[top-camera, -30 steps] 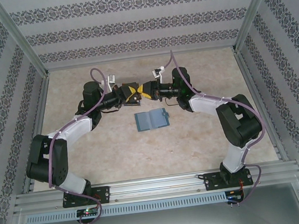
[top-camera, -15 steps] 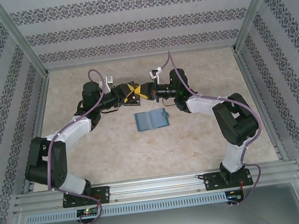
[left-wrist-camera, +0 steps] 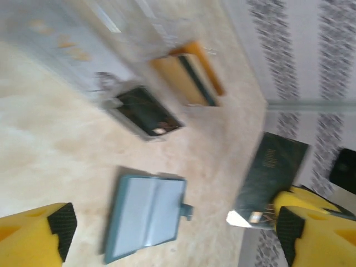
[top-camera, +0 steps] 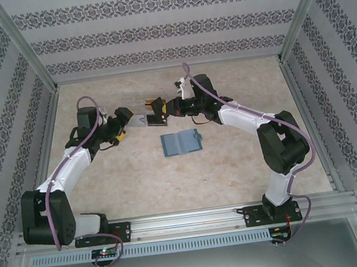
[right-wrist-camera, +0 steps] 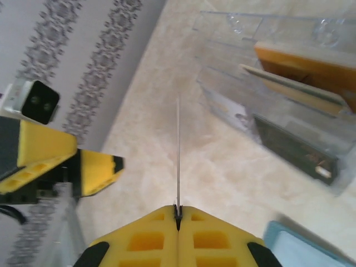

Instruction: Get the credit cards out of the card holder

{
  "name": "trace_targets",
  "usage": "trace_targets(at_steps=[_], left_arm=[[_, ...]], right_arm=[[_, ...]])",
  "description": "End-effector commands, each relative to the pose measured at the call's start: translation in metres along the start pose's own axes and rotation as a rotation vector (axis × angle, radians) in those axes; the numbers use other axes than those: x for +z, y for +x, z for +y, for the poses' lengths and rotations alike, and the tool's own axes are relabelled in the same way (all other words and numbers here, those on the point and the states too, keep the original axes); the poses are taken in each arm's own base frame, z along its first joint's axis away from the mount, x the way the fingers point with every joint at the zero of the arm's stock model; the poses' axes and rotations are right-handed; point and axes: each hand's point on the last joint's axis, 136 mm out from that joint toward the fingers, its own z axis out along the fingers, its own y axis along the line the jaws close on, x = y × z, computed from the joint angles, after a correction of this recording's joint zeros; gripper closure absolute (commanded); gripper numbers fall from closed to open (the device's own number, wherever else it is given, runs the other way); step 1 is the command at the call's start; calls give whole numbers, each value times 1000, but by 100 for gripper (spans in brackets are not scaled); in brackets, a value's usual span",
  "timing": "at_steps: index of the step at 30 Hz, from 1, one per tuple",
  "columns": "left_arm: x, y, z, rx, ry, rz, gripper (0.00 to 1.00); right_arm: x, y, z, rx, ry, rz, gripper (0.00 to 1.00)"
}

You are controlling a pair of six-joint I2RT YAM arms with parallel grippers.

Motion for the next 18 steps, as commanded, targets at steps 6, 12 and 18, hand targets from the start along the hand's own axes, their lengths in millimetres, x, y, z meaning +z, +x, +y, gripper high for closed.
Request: trace_targets(at_steps=[6,12,18], left_arm=[[-29,4,56,17,-203,-15,1],[-33,5,63,16,-222,1,1],[-34,9,65,20,-230,19,1]], right_arm=[[2,-9,-14,-524,186,148,100],[22,-10,-18,-773,213,240,100],[41,-3,-17,-911,154,302,100]])
